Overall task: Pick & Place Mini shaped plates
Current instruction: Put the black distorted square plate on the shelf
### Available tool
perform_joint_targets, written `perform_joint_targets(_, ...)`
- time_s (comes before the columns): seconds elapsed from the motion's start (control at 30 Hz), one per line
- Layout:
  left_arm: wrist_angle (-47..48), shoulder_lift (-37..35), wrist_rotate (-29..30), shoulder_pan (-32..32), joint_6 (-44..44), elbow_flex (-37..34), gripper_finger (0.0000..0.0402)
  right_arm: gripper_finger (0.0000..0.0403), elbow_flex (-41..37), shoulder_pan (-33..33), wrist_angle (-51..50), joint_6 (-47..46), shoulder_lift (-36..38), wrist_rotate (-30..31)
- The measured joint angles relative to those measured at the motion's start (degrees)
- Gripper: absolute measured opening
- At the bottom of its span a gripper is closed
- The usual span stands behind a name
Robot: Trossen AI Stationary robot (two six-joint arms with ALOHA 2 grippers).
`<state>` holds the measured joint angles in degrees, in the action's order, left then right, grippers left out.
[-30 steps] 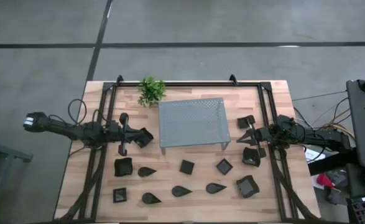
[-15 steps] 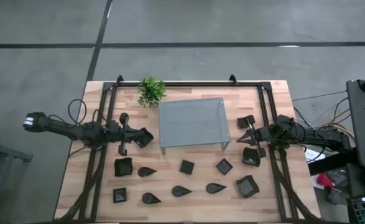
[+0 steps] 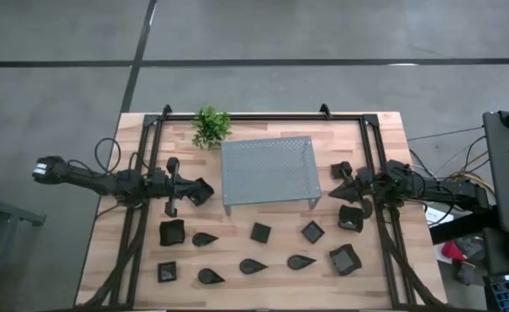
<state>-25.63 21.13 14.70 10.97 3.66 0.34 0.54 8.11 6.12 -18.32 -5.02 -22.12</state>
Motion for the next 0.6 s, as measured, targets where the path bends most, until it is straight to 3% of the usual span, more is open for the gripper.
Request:
perform_joint_targets(0.37,0.02,0.01,-0.01,0.00,0.00,0.00,0.0000,0.0008,0.02,-0.01,0.04,-29.02,-0.16,-2.34)
perform_joint_targets(0.6,0.07,0.01,-0.01,0.00,0.00,0.00,0.0000,0.0008,0.19,-3.14,-1.15,-35.51,-0.37,-3.85)
